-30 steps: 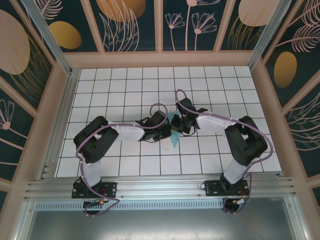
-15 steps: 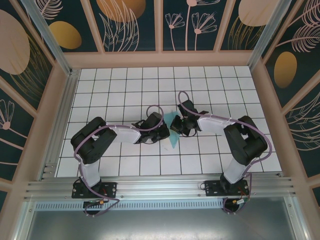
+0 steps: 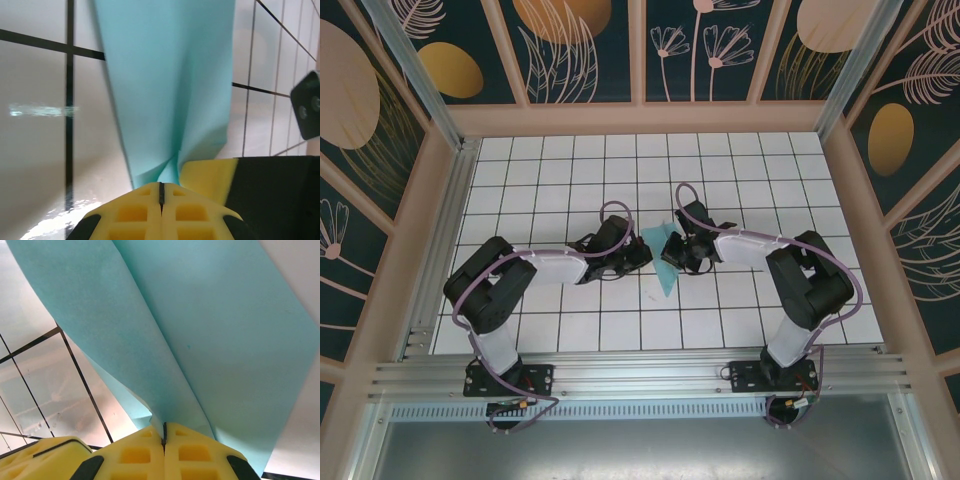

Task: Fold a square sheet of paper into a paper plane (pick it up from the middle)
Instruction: Fourth fold the wing at the center of the table.

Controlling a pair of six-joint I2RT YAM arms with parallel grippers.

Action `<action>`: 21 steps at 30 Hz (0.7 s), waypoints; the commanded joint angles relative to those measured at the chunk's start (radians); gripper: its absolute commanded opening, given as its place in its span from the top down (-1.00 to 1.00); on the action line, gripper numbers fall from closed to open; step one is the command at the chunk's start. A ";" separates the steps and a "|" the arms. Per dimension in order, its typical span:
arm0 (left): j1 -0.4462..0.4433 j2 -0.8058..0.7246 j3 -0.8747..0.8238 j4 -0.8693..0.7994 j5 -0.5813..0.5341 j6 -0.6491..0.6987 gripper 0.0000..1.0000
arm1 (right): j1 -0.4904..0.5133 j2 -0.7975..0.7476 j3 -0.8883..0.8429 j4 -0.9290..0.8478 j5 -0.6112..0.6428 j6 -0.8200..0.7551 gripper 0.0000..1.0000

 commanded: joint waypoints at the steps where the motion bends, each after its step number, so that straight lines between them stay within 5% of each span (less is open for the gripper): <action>1: 0.003 0.029 0.007 0.061 0.078 -0.010 0.94 | -0.002 0.012 -0.013 -0.024 0.017 0.000 0.94; 21: 0.003 0.118 0.088 -0.127 0.059 0.053 0.98 | -0.006 0.006 -0.003 -0.024 -0.008 0.008 0.95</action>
